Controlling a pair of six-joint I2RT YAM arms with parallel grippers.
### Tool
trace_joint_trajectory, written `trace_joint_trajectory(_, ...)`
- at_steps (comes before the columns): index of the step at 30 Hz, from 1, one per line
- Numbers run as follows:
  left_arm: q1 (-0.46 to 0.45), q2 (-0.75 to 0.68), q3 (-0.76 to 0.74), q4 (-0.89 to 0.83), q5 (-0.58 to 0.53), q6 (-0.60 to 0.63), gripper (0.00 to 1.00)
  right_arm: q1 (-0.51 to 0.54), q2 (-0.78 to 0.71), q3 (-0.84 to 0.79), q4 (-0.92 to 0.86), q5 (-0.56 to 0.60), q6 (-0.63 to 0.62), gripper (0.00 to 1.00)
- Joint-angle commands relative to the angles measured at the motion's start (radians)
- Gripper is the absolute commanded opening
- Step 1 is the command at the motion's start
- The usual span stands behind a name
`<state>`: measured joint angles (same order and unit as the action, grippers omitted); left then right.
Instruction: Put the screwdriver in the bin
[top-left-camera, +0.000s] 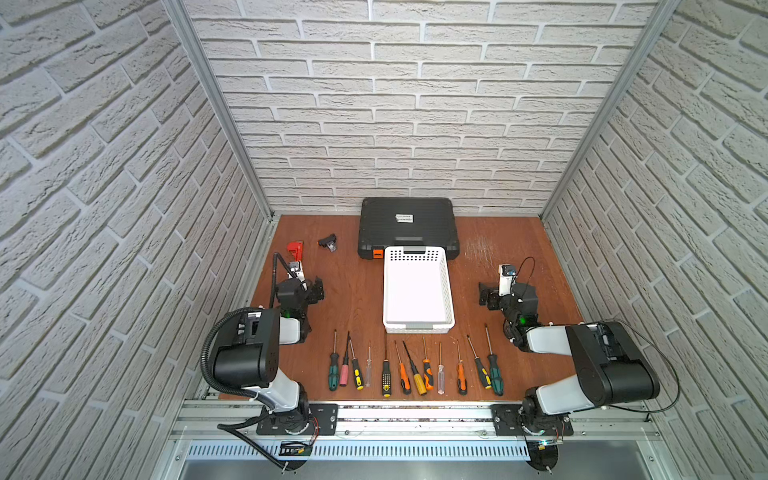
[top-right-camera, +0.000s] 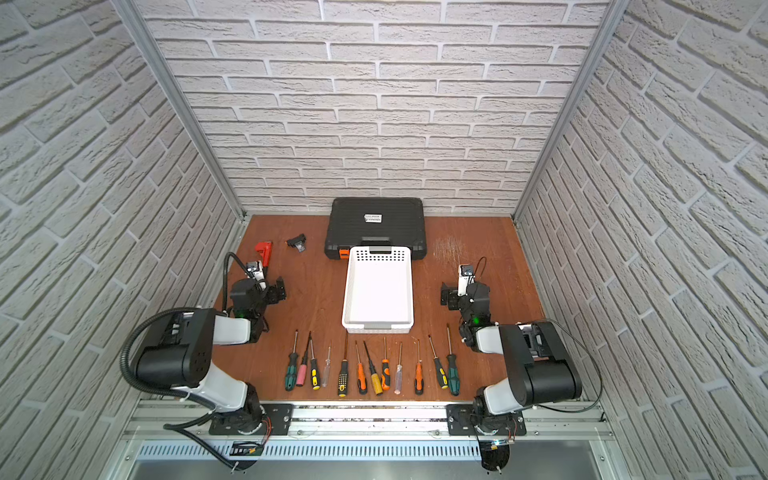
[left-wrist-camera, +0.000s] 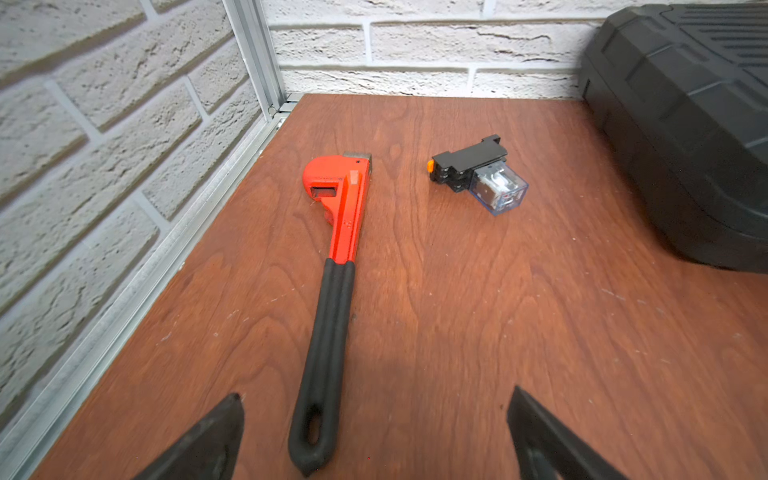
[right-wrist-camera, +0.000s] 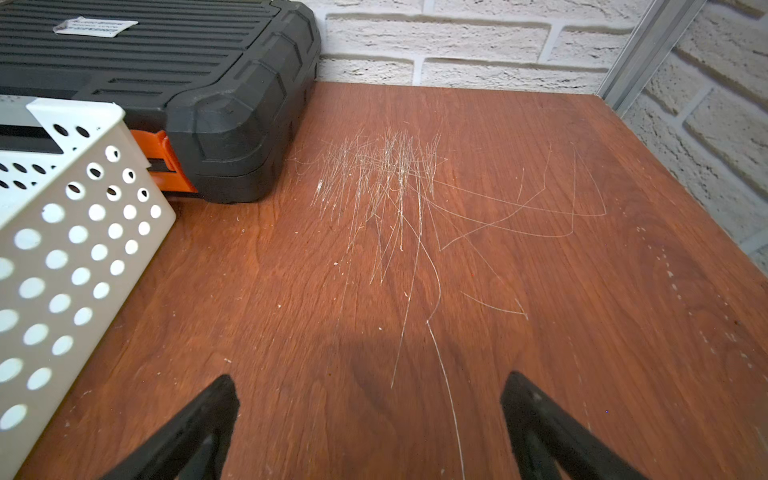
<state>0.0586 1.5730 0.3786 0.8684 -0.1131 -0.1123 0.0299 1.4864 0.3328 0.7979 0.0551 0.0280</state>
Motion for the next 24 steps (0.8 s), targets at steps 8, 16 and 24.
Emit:
trace_joint_trajectory(8, 0.002, 0.001, 0.005, 0.057, 0.012, 0.008, 0.98, -0.001, -0.024, 0.012, 0.047, 0.005, 0.004, 1.00)
trace_joint_trajectory(16, 0.002, 0.001, 0.005, 0.056, 0.016, 0.009, 0.98, -0.002, -0.025, 0.012, 0.046, 0.007, 0.007, 1.00)
trace_joint_trajectory(24, 0.019, -0.002, 0.007, 0.050, 0.048, -0.002, 0.98, -0.001, -0.026, 0.017, 0.035, 0.009, 0.012, 1.00)
